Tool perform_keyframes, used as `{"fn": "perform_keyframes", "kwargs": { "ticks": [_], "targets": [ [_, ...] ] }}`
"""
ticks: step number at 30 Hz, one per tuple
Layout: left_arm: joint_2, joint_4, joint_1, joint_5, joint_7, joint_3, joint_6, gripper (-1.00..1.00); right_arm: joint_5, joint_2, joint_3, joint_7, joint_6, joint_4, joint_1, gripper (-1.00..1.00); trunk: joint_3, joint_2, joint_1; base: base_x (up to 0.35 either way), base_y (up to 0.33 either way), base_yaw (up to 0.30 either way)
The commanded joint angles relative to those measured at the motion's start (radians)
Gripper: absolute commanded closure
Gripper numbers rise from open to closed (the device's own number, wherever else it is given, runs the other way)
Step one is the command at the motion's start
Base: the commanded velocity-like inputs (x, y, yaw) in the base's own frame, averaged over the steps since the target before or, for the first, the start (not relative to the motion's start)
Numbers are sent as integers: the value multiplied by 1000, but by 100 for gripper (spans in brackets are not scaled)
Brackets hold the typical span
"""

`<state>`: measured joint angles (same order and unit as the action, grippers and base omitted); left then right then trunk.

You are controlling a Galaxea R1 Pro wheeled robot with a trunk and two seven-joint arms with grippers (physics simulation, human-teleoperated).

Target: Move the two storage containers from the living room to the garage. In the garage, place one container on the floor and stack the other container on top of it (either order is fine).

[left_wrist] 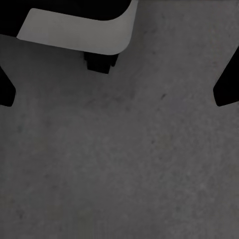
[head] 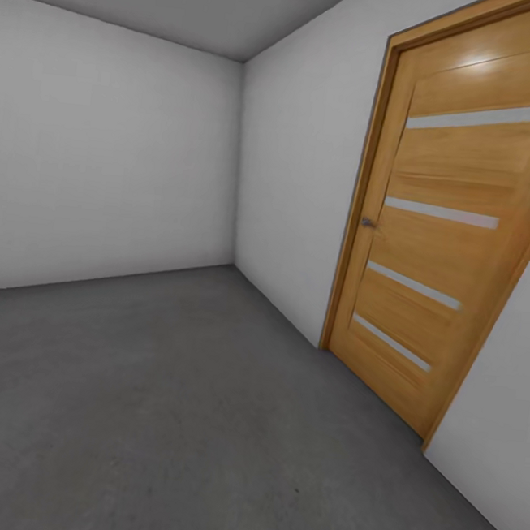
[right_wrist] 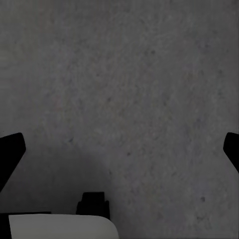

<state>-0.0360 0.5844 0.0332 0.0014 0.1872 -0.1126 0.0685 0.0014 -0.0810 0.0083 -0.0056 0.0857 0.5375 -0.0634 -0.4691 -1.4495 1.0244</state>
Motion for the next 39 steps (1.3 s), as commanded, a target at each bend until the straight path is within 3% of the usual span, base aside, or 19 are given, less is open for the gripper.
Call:
{"fn": "perform_keyframes", "kwargs": {
  "ticks": [1,9,39],
  "targets": [
    [-1,3,1,0,0,-2,7,-100,0,0,1,-1,6,2,0,-100,-1,0,1,306,179,-4],
    [-1,3,1,0,-2,-2,7,-100,0,0,1,-1,6,2,0,-100,-1,0,1,296,193,-89],
    [0,3,1,0,0,-4,7,-100,0,0,0,-1,6,2,0,-100,-1,0,1,277,213,-272]
  ]
}}
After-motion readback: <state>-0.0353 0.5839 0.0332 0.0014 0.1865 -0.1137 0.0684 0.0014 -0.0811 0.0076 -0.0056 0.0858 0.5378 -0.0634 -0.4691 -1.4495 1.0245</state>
